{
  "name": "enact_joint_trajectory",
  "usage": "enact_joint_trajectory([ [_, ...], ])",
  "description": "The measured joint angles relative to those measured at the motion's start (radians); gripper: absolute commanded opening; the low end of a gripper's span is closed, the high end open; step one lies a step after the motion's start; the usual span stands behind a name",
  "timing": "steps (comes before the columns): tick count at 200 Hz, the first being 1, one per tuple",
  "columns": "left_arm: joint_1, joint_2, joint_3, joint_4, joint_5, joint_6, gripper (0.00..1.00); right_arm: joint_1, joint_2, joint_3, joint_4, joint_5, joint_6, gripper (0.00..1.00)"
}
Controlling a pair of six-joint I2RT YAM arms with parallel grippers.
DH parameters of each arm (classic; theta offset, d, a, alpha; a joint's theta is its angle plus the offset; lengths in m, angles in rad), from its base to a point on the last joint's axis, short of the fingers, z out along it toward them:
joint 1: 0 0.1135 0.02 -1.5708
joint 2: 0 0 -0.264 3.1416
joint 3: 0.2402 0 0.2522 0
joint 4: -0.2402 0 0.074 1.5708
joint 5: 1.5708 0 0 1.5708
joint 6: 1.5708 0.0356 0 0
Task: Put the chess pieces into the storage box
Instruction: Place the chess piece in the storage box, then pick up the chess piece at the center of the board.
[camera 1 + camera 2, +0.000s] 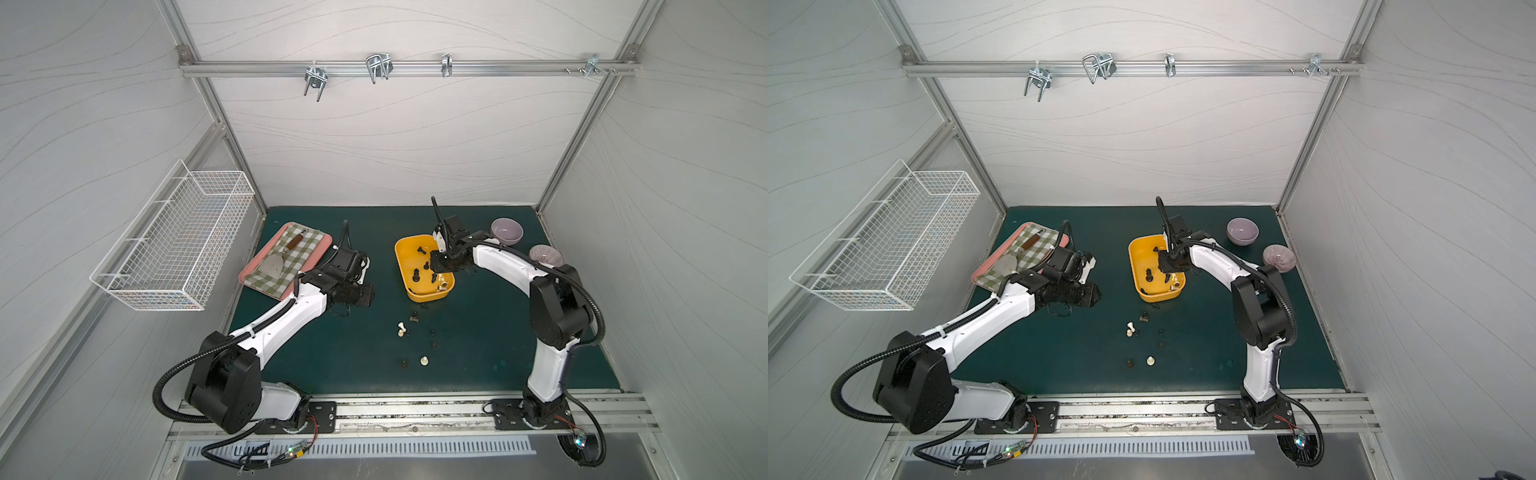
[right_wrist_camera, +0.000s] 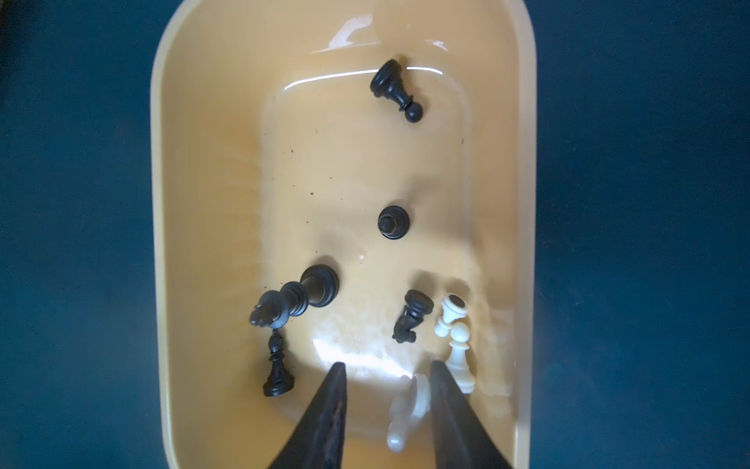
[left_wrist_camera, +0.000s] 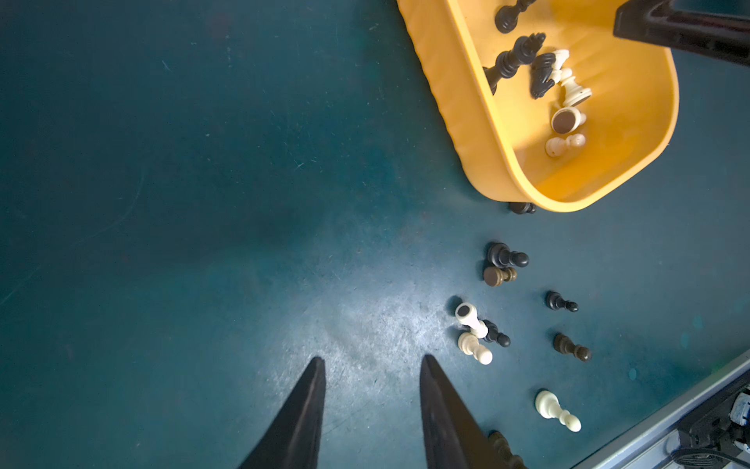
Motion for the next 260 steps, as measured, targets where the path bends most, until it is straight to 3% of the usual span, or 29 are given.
enact_joint_trajectory([
  [77,-0.014,0.011,-0.003,0.012,0.003,-0.003,0.40,-0.015,-0.190,-0.031,-0.037,0.002,-0.011,0.38],
  [260,-0.206,0.037,-0.071,0.172,-0.069,-0.066,0.40,-0.019,-0.632,-0.444,-0.109,0.027,0.017,0.39],
])
